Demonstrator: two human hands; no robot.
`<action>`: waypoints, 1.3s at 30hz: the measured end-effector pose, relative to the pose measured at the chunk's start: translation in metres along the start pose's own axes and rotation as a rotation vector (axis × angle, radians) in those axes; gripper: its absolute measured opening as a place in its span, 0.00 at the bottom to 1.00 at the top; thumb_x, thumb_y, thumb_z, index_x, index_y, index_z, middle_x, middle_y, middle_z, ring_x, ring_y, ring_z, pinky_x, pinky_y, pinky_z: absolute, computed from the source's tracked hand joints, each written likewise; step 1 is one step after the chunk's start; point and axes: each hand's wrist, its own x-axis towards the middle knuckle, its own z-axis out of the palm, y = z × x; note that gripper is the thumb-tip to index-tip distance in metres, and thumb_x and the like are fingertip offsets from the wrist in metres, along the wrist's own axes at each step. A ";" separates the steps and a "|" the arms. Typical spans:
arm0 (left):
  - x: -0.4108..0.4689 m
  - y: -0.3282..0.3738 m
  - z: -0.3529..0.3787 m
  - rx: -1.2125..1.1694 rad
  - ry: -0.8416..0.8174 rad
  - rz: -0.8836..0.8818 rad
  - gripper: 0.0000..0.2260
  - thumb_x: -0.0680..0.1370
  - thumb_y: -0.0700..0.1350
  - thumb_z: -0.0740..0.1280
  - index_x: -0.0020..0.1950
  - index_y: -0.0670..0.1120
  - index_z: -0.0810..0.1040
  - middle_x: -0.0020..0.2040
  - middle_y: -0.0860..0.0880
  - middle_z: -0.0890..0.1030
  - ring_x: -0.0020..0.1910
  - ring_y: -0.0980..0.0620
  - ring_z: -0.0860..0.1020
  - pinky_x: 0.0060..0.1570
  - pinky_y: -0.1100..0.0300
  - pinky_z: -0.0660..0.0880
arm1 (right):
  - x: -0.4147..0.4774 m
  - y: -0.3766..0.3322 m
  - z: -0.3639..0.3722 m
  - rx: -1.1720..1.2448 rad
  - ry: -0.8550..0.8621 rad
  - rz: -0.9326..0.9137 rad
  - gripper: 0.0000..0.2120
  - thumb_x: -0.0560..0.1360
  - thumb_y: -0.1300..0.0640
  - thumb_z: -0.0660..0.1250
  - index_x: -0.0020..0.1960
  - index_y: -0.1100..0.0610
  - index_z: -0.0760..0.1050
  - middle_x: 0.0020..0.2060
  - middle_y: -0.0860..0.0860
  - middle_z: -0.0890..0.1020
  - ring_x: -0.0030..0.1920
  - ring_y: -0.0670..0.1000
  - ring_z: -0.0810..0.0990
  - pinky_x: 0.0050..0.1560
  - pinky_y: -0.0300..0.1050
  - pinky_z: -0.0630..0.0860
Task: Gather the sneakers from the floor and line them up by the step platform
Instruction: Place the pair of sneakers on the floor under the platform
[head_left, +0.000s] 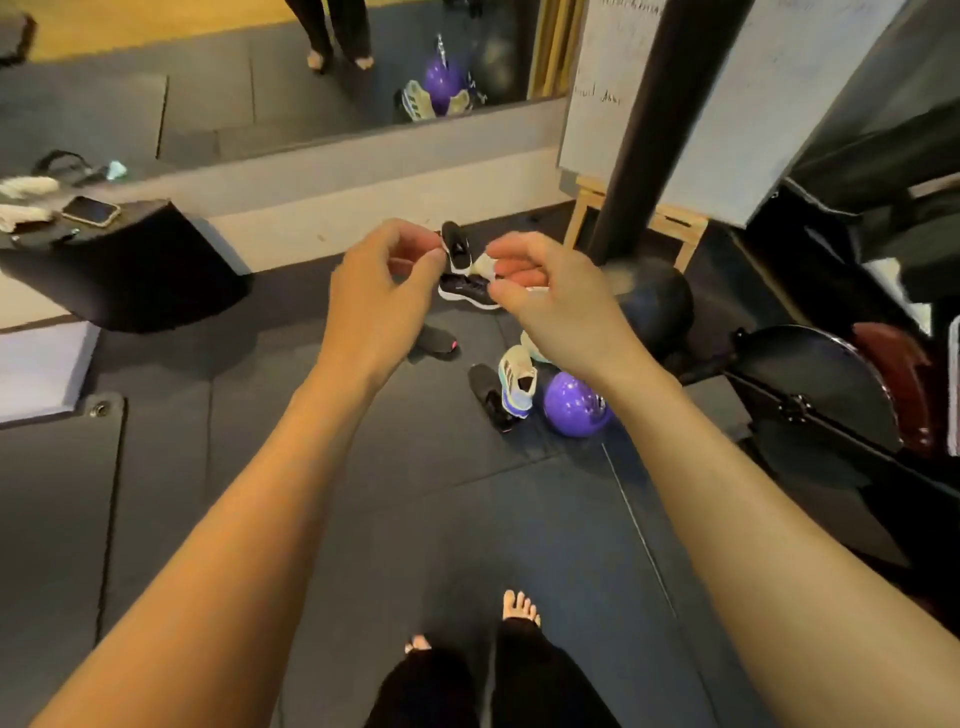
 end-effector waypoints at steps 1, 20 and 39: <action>0.016 -0.017 0.010 -0.005 -0.017 -0.025 0.04 0.77 0.44 0.65 0.48 0.50 0.79 0.44 0.58 0.80 0.41 0.63 0.76 0.39 0.74 0.70 | 0.018 0.014 0.009 0.006 -0.007 0.036 0.14 0.76 0.57 0.66 0.61 0.51 0.76 0.52 0.46 0.80 0.51 0.42 0.79 0.53 0.34 0.73; 0.234 -0.361 0.185 0.129 -0.455 -0.259 0.04 0.77 0.45 0.65 0.50 0.48 0.78 0.47 0.50 0.80 0.45 0.53 0.78 0.43 0.67 0.70 | 0.222 0.326 0.222 0.026 0.087 0.693 0.12 0.75 0.59 0.67 0.58 0.51 0.76 0.50 0.46 0.78 0.49 0.44 0.75 0.44 0.30 0.67; 0.254 -0.701 0.345 0.279 -0.846 -0.303 0.11 0.77 0.54 0.67 0.53 0.49 0.77 0.51 0.49 0.79 0.49 0.54 0.78 0.50 0.57 0.75 | 0.278 0.652 0.449 -0.175 -0.045 1.302 0.20 0.77 0.56 0.64 0.69 0.54 0.70 0.69 0.56 0.66 0.67 0.61 0.68 0.64 0.53 0.68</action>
